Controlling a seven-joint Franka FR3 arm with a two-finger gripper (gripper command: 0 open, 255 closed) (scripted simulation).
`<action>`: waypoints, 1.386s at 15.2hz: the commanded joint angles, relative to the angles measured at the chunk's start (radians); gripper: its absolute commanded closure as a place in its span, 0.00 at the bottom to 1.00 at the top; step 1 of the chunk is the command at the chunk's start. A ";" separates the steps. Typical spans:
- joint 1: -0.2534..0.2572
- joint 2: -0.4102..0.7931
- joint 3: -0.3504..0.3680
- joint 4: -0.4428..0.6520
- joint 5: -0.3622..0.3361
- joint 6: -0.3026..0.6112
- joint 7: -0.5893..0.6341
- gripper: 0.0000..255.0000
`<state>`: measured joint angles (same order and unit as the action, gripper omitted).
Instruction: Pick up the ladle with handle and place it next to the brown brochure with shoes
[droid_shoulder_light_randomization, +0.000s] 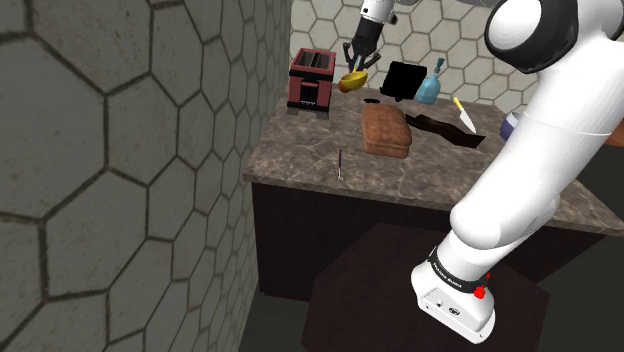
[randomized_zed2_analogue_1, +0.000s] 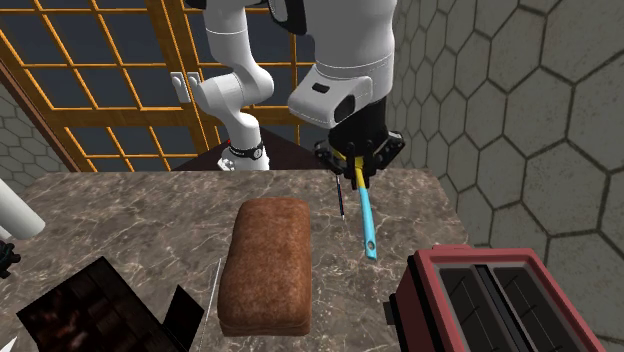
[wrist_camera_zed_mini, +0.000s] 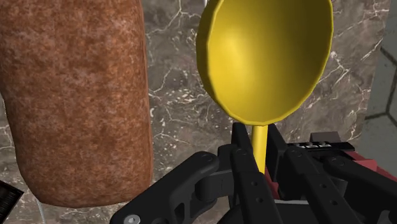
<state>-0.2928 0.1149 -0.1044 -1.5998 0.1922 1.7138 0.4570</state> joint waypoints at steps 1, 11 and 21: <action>0.000 0.003 0.000 0.031 -0.001 -0.027 0.006 1.00; -0.005 0.035 -0.002 0.209 0.002 -0.172 0.027 1.00; -0.017 0.107 -0.004 0.448 0.014 -0.339 0.049 1.00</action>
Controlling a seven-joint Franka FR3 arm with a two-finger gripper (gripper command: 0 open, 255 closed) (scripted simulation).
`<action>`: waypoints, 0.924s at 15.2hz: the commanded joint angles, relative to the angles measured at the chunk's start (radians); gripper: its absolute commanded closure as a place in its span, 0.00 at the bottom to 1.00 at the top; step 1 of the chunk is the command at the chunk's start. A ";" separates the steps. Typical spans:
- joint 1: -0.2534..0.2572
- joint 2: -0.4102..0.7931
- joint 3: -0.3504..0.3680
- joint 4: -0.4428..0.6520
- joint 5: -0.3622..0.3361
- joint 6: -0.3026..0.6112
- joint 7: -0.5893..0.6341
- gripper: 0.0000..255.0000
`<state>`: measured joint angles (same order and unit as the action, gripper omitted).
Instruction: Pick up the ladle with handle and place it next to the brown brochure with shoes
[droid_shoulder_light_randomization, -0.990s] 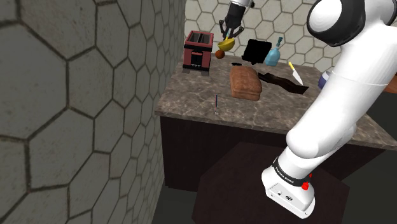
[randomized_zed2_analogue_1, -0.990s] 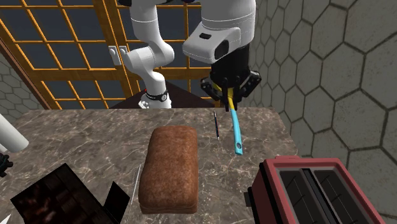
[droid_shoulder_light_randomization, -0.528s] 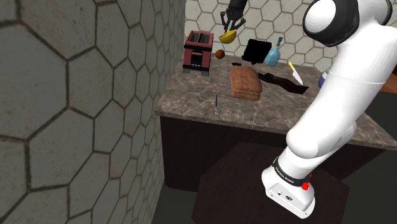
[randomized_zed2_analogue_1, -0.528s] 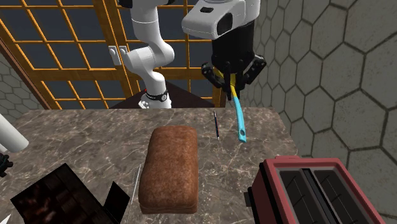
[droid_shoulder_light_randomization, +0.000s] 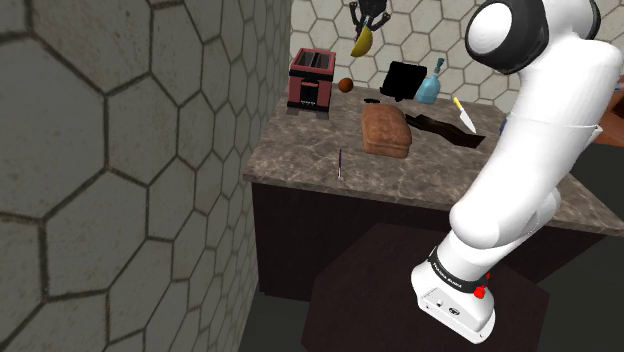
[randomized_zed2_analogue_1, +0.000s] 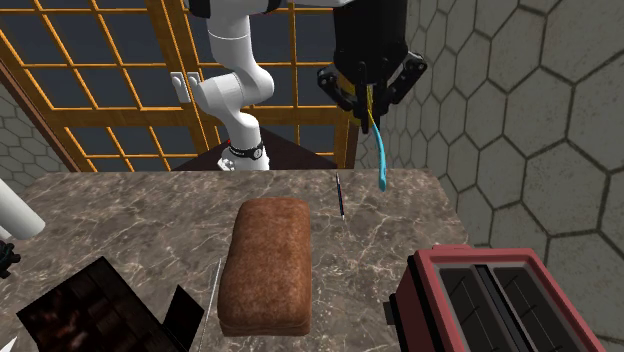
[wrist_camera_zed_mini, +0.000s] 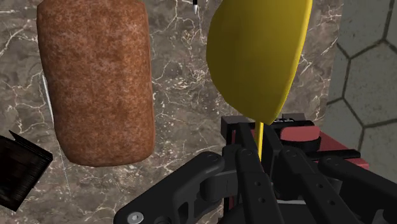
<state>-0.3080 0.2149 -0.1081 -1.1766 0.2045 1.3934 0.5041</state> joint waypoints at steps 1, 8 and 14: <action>-0.003 0.017 -0.001 0.054 0.004 -0.037 0.004 1.00; -0.030 -0.122 -0.023 -0.096 -0.010 -0.036 -0.051 1.00; -0.071 -0.318 -0.062 -0.328 -0.043 -0.013 -0.143 1.00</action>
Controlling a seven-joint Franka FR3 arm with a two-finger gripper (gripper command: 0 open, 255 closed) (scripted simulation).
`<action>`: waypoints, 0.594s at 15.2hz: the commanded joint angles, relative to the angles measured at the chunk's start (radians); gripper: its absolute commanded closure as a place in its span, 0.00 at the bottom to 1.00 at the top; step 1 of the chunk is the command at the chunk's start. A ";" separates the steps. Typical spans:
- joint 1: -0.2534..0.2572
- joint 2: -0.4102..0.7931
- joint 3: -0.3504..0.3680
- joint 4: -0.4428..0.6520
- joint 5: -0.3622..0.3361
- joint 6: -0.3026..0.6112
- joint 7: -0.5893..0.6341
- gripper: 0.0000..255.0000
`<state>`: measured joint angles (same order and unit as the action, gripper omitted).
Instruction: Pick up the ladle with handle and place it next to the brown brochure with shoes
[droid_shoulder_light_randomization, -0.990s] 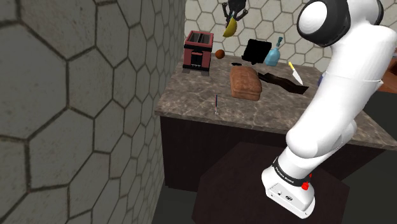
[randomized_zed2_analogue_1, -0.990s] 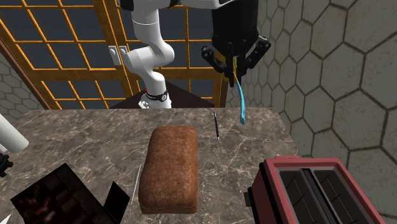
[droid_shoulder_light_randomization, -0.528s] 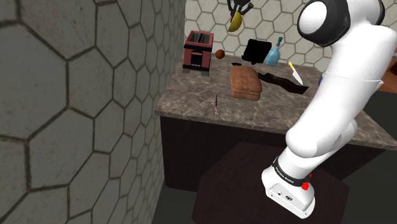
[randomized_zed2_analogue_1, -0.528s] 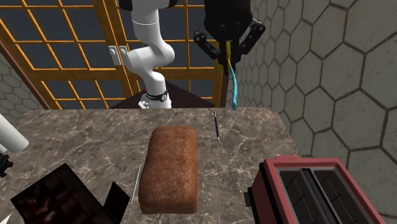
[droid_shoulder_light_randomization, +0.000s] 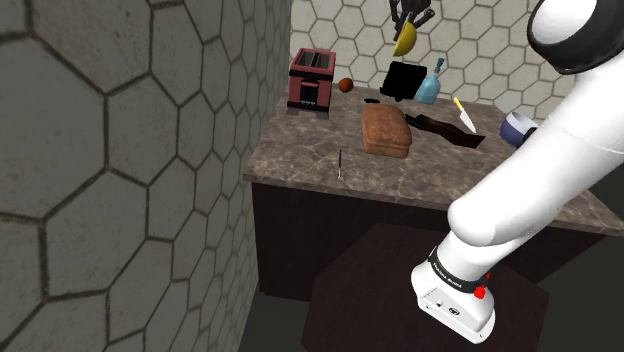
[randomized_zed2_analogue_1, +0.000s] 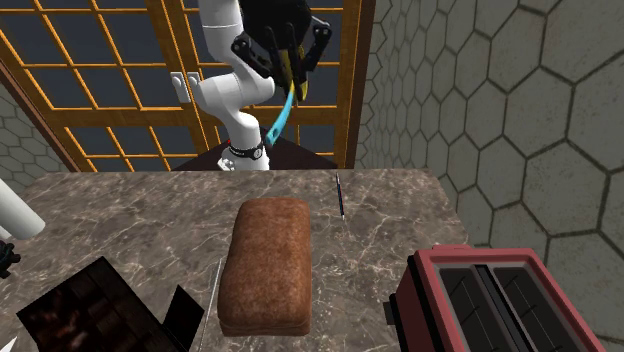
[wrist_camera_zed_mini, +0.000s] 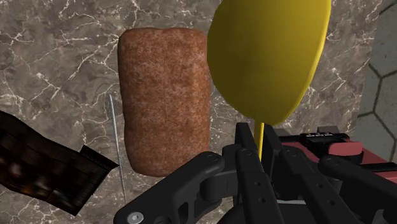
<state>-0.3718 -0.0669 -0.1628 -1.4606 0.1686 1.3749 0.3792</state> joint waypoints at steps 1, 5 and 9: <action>-0.015 -0.064 -0.015 -0.074 -0.013 0.006 -0.033 1.00; -0.044 -0.168 -0.049 -0.178 -0.041 -0.003 -0.097 1.00; -0.074 -0.258 -0.089 -0.257 -0.075 -0.021 -0.164 1.00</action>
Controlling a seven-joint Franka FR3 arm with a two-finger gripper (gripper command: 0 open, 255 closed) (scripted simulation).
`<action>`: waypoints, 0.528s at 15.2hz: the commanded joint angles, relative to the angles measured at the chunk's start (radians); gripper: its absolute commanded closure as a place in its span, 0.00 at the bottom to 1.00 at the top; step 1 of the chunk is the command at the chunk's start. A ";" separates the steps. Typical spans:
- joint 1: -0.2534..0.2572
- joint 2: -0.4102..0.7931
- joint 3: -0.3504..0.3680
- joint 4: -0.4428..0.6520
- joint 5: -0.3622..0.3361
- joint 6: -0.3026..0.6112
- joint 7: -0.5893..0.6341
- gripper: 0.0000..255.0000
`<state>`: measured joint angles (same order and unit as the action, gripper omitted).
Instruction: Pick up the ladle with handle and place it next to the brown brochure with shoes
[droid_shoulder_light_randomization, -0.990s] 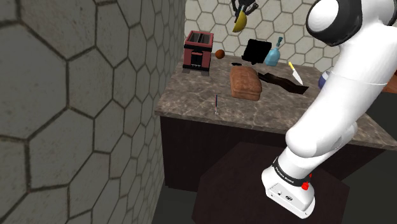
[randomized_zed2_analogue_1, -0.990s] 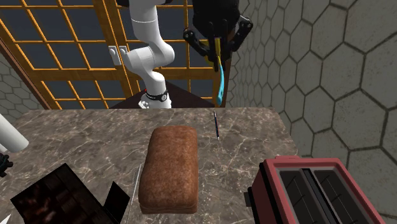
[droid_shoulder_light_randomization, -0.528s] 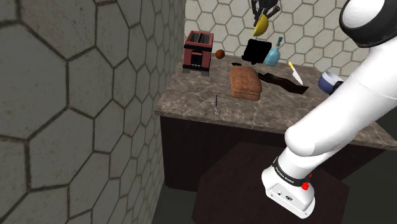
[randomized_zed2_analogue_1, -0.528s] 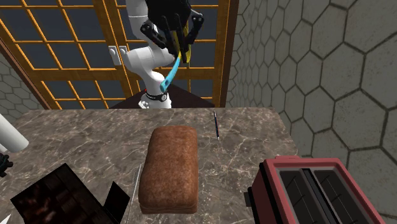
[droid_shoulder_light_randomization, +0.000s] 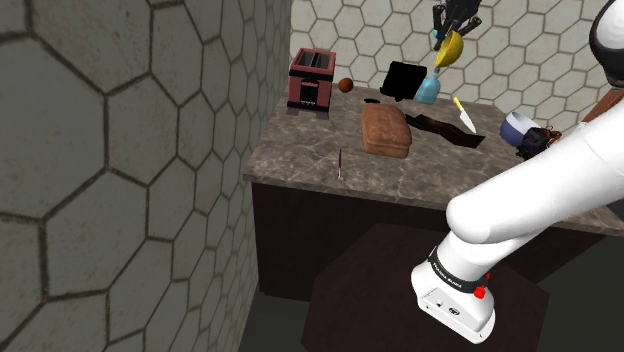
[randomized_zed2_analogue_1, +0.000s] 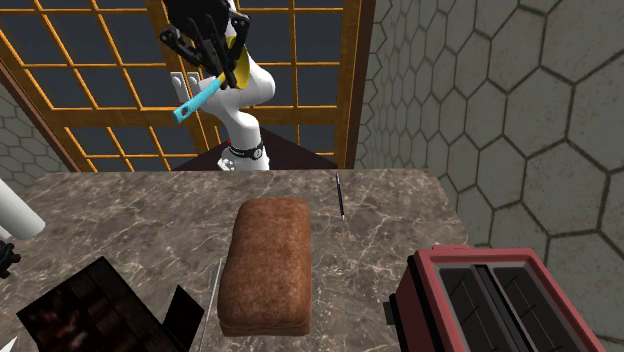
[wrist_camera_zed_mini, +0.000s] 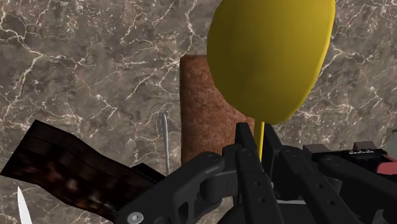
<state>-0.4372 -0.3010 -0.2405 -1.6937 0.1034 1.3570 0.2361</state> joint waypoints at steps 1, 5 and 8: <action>-0.016 -0.044 -0.023 -0.040 -0.019 -0.009 -0.038 1.00; -0.048 -0.118 -0.069 -0.091 -0.059 -0.035 -0.110 1.00; -0.070 -0.164 -0.107 -0.117 -0.093 -0.058 -0.168 1.00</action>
<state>-0.4994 -0.4436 -0.3368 -1.7954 0.0229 1.3058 0.0870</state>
